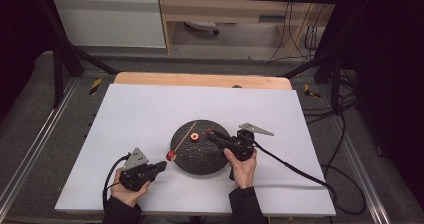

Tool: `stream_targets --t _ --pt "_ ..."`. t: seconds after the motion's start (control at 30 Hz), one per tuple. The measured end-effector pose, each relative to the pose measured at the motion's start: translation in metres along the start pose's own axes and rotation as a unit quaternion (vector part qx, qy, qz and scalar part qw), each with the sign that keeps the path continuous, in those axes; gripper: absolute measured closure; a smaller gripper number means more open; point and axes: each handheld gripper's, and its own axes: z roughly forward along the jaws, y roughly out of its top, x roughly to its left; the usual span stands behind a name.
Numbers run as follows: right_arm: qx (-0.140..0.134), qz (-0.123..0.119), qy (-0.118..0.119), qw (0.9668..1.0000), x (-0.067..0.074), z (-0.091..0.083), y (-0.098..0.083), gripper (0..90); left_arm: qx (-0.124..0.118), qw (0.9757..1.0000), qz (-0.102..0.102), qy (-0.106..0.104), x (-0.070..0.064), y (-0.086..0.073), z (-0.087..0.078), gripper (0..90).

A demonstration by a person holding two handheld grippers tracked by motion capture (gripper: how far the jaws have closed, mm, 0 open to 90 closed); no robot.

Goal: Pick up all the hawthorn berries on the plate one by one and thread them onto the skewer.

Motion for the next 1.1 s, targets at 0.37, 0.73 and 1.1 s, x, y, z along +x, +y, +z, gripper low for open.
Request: stream_targets --t 0.37,0.73,1.1 --pt "-0.066 0.022 -0.008 0.9976 0.0 0.003 0.0 63.4 -0.008 1.0 -0.001 -0.006 -0.005 0.0 0.0 88.4" --pt "-0.11 0.047 0.003 0.9928 -0.006 0.008 0.01 63.4 -0.018 0.9998 -0.002 -0.011 -0.01 0.002 0.004 88.4" --pt "-0.152 0.052 0.021 0.9869 -0.008 0.016 0.017 63.4 -0.033 0.9993 -0.002 -0.02 -0.015 0.004 0.006 88.4"
